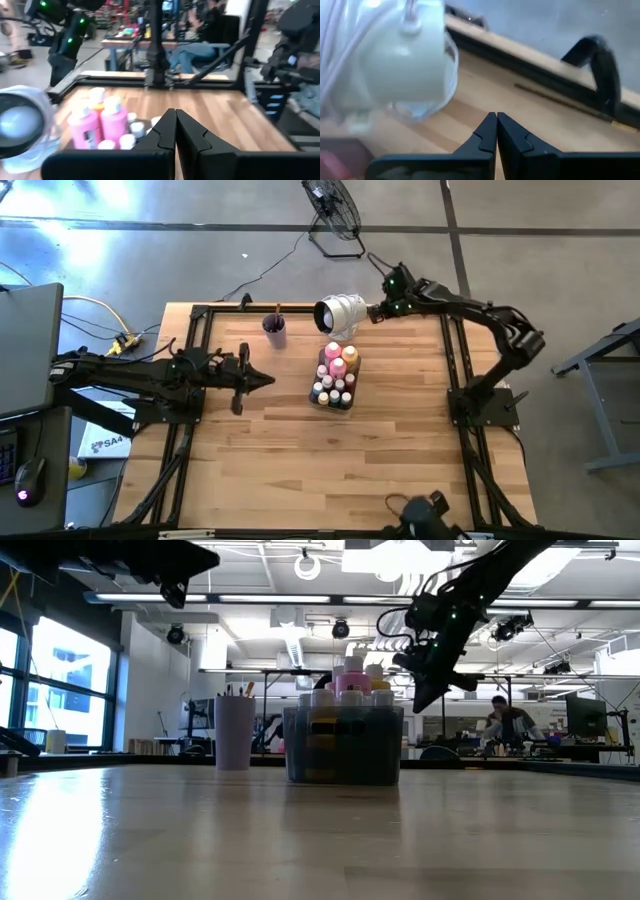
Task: Pick & Place Paint Supplies
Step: Put the gold paint brush into the violet cup
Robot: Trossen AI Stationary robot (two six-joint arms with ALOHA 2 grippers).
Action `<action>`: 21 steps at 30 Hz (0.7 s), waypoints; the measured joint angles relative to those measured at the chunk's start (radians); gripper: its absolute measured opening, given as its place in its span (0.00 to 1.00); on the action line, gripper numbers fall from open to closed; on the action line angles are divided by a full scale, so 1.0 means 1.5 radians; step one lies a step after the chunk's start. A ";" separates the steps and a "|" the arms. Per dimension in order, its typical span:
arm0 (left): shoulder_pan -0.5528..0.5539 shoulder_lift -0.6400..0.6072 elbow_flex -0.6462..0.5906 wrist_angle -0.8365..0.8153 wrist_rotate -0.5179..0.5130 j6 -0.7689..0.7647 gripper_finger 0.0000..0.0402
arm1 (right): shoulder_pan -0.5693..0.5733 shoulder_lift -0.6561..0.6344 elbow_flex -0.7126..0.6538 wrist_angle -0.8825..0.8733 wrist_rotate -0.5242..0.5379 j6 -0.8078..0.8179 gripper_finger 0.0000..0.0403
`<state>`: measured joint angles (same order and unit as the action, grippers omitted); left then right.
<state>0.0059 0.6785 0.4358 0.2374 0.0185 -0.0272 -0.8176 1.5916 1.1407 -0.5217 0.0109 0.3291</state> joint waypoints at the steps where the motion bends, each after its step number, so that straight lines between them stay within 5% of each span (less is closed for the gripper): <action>1: 0.000 0.000 0.000 -0.005 -0.012 0.007 0.00 | -0.010 0.010 0.011 0.000 -0.005 -0.006 0.01; 12: 0.000 0.000 0.000 -0.008 -0.115 0.108 0.00 | -0.105 0.116 0.049 -0.023 -0.039 -0.010 0.01; 21: 0.000 0.000 0.000 -0.005 -0.126 0.152 0.00 | -0.091 0.172 0.049 -0.044 0.042 0.020 0.01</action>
<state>0.0063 0.6785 0.4358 0.2295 -0.1701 0.2014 -0.9546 1.8494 1.2137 -0.5878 0.0740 0.3596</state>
